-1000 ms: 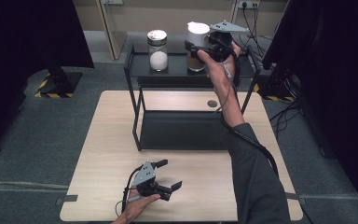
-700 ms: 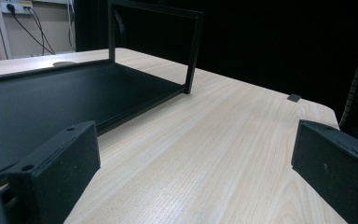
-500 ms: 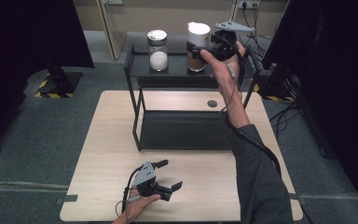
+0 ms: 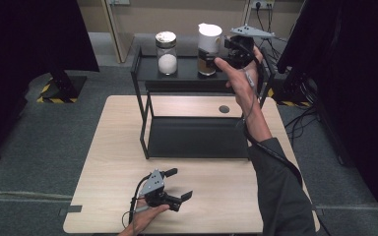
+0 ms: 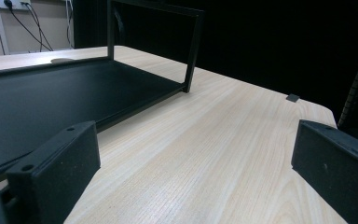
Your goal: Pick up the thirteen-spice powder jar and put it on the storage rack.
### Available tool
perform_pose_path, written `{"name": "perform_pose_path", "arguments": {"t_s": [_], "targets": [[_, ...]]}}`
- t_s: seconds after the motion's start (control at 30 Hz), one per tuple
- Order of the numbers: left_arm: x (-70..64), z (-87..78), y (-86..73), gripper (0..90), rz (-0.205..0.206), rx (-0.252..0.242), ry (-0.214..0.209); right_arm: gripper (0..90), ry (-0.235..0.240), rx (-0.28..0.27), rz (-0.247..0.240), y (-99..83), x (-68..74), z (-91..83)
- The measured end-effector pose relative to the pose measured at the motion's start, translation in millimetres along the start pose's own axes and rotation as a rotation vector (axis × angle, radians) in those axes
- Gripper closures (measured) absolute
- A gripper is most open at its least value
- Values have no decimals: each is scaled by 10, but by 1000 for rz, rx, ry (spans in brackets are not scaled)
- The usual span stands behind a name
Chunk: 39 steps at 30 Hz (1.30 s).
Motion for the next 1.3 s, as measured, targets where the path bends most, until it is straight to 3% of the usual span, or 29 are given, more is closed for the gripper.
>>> {"name": "perform_pose_path", "arguments": {"t_s": [0.73, 1.3], "targets": [[-1, 4, -3, 5, -3, 0, 3, 5, 75, -68, 9, -318, 81, -300], [-2, -1, -4, 5, -5, -4, 6, 4, 149, -66, -36, -643, 208, -520]]}}
Point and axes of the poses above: each handheld gripper's, and its own axes: z roughly forward along the jaws, y roughly out of its top, x roughly to its left, the point moved 5 cm from there along z, roughly forward along the jaws, and after that the axes turned 2 degrees about y, right-handed, at the moved point
